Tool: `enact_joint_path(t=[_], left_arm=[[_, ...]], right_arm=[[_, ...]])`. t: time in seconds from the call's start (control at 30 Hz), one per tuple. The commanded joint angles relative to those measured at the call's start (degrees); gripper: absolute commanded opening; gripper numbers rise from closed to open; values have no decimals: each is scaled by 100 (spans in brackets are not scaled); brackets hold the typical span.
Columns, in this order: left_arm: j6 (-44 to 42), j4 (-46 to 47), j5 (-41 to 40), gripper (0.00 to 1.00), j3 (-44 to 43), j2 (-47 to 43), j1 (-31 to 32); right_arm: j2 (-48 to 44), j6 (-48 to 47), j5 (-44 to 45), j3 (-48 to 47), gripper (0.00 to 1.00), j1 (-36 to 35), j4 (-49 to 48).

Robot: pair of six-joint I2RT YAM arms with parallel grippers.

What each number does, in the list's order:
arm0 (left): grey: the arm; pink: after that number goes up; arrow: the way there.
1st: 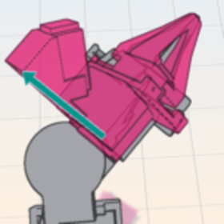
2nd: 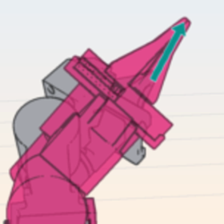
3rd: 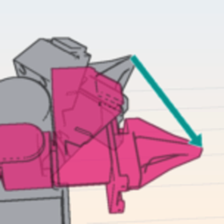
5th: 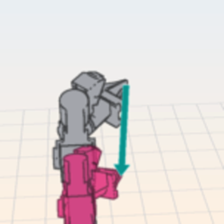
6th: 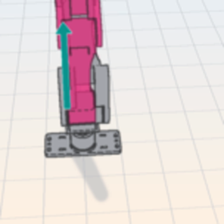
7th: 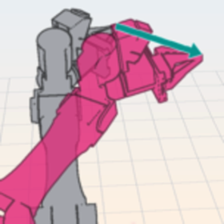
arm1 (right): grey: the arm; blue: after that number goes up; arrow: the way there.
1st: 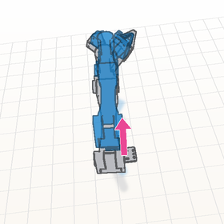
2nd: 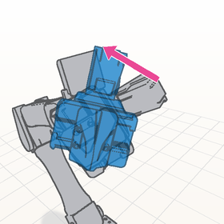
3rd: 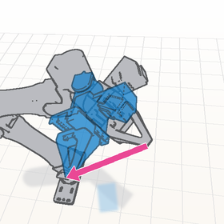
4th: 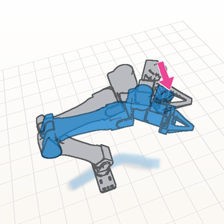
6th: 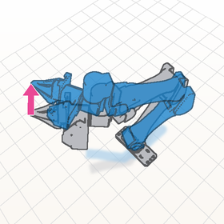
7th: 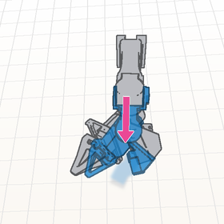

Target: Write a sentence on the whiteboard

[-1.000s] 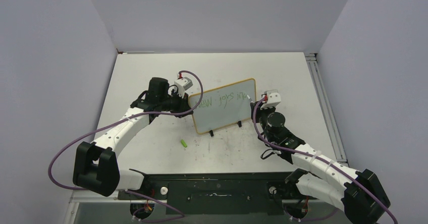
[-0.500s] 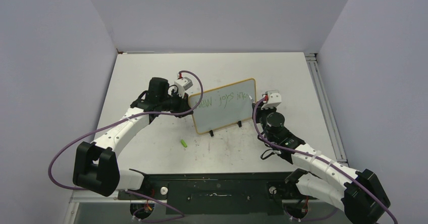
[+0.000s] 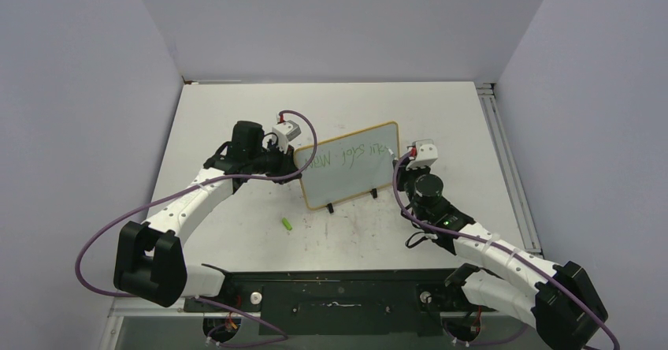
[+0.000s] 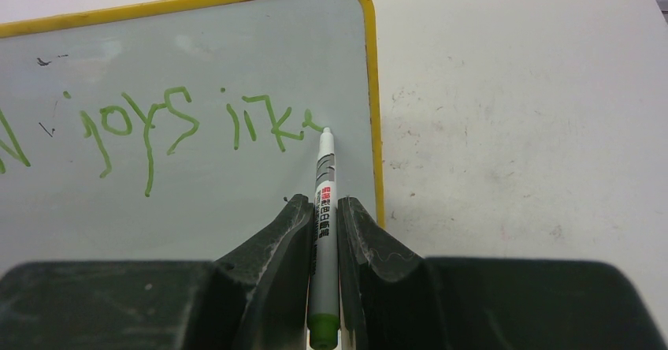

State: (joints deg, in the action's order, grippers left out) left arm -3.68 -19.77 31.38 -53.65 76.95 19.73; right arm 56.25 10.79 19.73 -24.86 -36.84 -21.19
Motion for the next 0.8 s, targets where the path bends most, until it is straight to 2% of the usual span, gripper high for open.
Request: enact_joint_path(t=[0.0,0.77], left_arm=[[-168,-132,-108,0,-117,87,84],[-168,-140,-123,0,-120,87,119]], right_arm=[[40,-94,12,-256,5,-4,-347],[68,-191,-121,-380,5,-71,-498]])
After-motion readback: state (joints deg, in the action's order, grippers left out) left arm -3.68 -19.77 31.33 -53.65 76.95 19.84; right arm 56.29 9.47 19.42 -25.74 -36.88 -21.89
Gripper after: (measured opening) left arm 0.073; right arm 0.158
